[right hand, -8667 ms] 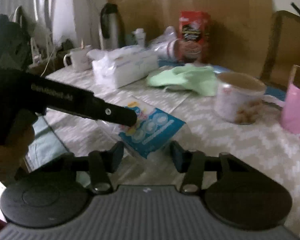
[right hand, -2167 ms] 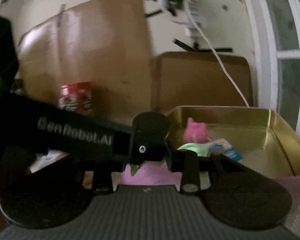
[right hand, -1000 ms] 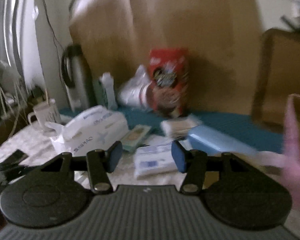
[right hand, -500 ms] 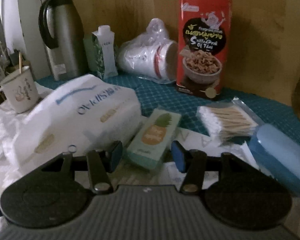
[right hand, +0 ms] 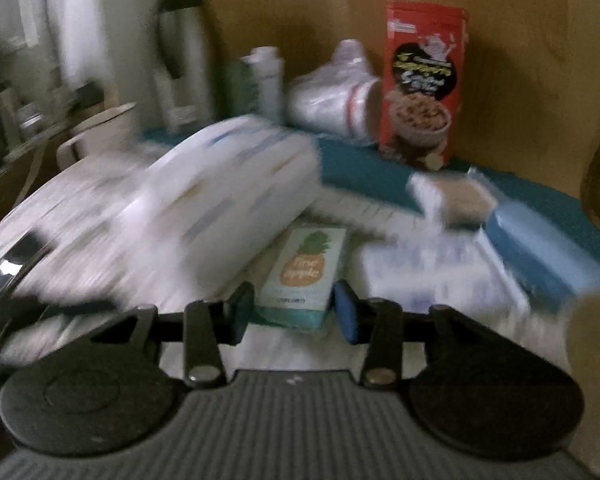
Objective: Organize soft objects
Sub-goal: 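Move the left tool to the teal pineapple box and grasp it, then carry the teal pineapple box into the tin box and release it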
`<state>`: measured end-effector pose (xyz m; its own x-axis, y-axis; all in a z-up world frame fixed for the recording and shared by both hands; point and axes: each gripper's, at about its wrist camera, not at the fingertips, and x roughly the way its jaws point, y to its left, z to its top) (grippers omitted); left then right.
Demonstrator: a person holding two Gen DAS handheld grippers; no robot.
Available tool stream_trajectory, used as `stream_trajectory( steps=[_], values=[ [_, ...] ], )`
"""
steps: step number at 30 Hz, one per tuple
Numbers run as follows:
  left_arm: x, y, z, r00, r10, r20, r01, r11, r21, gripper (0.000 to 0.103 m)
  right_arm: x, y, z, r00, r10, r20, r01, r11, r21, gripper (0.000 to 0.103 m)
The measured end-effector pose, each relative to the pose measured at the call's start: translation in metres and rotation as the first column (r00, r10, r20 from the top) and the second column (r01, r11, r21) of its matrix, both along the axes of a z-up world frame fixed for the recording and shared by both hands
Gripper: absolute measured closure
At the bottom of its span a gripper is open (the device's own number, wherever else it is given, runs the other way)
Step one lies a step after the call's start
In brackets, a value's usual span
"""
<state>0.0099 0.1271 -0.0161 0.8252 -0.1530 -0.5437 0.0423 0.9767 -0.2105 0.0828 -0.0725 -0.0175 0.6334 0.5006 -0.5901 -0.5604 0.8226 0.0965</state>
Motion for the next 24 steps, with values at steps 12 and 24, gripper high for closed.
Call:
stream_trajectory(
  steps=[12, 24],
  values=[
    [0.001, -0.005, 0.0, 1.0, -0.019, -0.012, 0.019, 1.0, 0.024, 0.031, -0.106, -0.084, -0.027, 0.998, -0.02, 0.053, 0.018, 0.999, 0.034, 0.045],
    [-0.016, -0.055, 0.012, 0.975, -0.171, -0.143, 0.148, 0.976, -0.158, 0.032, -0.084, -0.087, -0.031, 0.997, 0.039, 0.065, -0.043, 0.998, 0.046, 0.058]
  ],
)
